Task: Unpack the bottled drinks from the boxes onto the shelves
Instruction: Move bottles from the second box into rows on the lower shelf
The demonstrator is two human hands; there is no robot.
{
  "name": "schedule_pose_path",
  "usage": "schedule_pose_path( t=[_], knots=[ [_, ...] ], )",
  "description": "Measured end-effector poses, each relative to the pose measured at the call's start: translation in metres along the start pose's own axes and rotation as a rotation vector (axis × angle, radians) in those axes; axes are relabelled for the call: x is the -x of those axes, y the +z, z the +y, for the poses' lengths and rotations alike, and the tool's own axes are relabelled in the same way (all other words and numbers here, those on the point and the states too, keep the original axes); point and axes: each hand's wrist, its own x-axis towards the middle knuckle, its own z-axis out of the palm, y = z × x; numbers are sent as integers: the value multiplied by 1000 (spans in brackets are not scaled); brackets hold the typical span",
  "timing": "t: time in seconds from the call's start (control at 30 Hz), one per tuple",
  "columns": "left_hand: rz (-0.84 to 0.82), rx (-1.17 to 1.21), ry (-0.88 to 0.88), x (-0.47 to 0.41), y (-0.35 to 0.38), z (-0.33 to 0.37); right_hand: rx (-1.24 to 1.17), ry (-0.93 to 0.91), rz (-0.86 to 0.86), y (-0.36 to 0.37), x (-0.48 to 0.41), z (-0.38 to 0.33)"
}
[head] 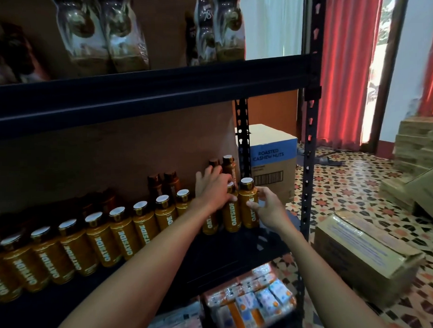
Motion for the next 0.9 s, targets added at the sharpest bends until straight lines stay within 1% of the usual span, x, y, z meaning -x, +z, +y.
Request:
schedule_pose_path(
  t=[0.2, 0.5, 0.7, 0.83, 0.9],
  knots=[
    [-66, 5, -75, -11, 0, -4, 16, -10, -9, 8, -13, -5],
    [-62, 149, -150, -10, 10, -14, -62, -6, -43, 18, -20, -1],
    [-50, 127, -144, -6, 11, -14, -57, 0, -70, 19, -19, -5],
    [-40, 106, -101, 0, 15, -14, -77, -6, -105, 18, -10, -8],
    [-36, 85, -90, 4, 15, -15, -65, -21, -97, 17, -3, -13]
  ],
)
